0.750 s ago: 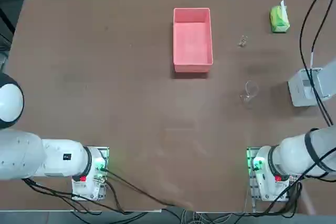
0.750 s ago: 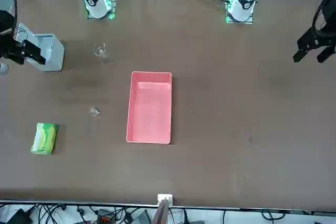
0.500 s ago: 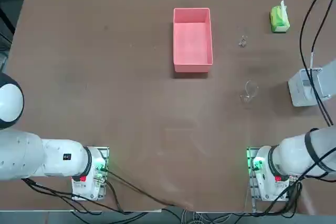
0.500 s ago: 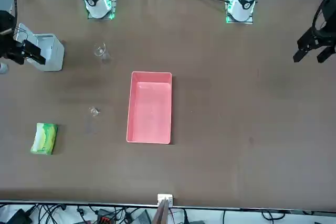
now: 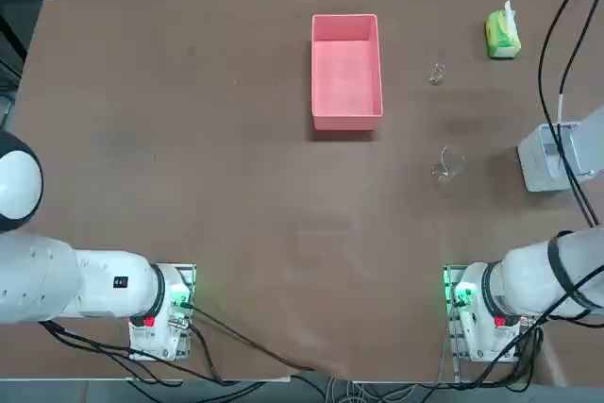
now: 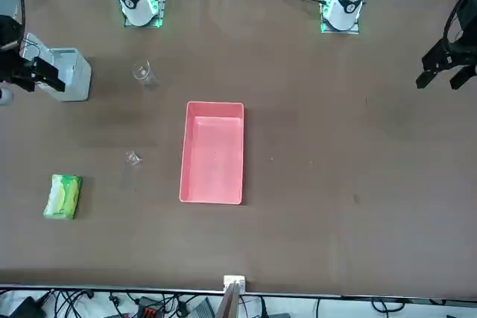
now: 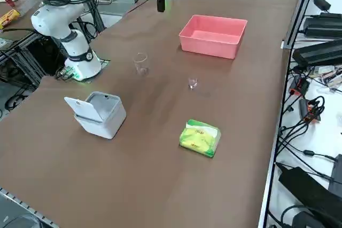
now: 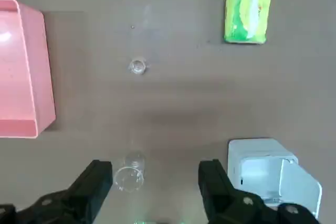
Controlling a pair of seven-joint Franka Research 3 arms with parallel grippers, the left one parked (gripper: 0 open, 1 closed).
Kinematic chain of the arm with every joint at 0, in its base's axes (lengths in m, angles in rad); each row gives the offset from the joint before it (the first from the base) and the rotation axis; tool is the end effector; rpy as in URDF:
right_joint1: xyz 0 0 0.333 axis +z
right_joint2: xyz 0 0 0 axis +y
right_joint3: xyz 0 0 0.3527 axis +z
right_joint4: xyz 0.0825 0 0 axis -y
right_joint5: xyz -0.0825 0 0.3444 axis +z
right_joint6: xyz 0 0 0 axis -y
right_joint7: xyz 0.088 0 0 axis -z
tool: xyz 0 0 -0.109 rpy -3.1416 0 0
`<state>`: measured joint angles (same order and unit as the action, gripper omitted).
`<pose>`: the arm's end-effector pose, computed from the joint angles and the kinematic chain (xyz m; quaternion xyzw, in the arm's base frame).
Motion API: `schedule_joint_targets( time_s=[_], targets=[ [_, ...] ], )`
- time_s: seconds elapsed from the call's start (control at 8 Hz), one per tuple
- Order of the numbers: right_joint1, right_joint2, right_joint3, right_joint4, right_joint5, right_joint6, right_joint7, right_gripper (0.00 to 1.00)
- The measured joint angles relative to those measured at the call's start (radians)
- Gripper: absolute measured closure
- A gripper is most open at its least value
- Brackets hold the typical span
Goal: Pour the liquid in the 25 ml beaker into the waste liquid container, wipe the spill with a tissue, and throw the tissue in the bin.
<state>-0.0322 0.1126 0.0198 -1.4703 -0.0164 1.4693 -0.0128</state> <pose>0.5420 -0.0094 0.6343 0.9984 -0.0002 -0.0568 0.0064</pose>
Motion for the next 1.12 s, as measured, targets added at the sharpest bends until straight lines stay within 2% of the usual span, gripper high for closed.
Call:
schedule_joint_targets(
  time_s=[0.5,0.88,1.12],
  targets=[
    [-0.005,0.095,-0.003,-0.036,0.000,0.012,-0.029,0.00],
    [-0.004,0.092,-0.003,-0.207,0.000,0.225,-0.139,0.00],
    [-0.003,0.048,-0.002,-0.365,0.000,0.382,-0.173,0.00]
  ],
)
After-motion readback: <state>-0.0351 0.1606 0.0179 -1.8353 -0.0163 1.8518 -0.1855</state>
